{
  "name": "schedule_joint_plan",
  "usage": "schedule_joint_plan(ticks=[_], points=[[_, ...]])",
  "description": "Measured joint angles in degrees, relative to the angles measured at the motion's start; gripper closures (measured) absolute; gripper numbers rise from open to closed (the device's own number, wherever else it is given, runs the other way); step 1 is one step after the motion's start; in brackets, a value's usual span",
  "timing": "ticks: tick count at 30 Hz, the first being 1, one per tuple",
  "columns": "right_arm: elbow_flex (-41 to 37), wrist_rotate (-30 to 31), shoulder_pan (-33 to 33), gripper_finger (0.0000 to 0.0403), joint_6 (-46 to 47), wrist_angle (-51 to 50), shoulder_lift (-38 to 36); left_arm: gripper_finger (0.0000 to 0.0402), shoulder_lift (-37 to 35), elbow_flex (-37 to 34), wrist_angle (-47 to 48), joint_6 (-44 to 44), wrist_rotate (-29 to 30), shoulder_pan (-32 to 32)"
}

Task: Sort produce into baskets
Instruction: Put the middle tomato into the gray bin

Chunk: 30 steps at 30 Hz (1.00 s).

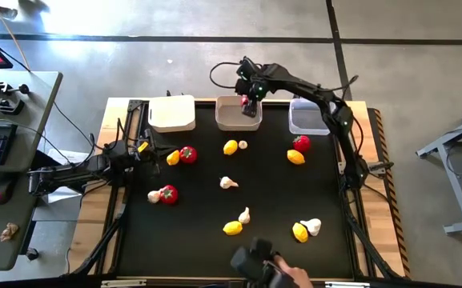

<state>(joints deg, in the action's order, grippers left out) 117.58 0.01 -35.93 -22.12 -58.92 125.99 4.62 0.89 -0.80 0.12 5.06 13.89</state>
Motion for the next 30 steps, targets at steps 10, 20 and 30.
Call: schedule_joint_plan(ticks=[10,20,30], points=[[0.00,3.52,-0.16,0.0149,-1.08,0.11,3.72,0.0401,0.00,0.02,0.00,0.00,-0.13,-0.01],[0.04,4.13,-0.21,0.0148,-2.04,0.44,7.66,0.0402,0.00,0.01,0.02,-0.64,-0.50,0.00],[0.37,9.47,1.21,0.0112,-0.87,0.39,7.90,0.0401,0.00,0.00,0.07,-2.91,-0.85,0.00]])
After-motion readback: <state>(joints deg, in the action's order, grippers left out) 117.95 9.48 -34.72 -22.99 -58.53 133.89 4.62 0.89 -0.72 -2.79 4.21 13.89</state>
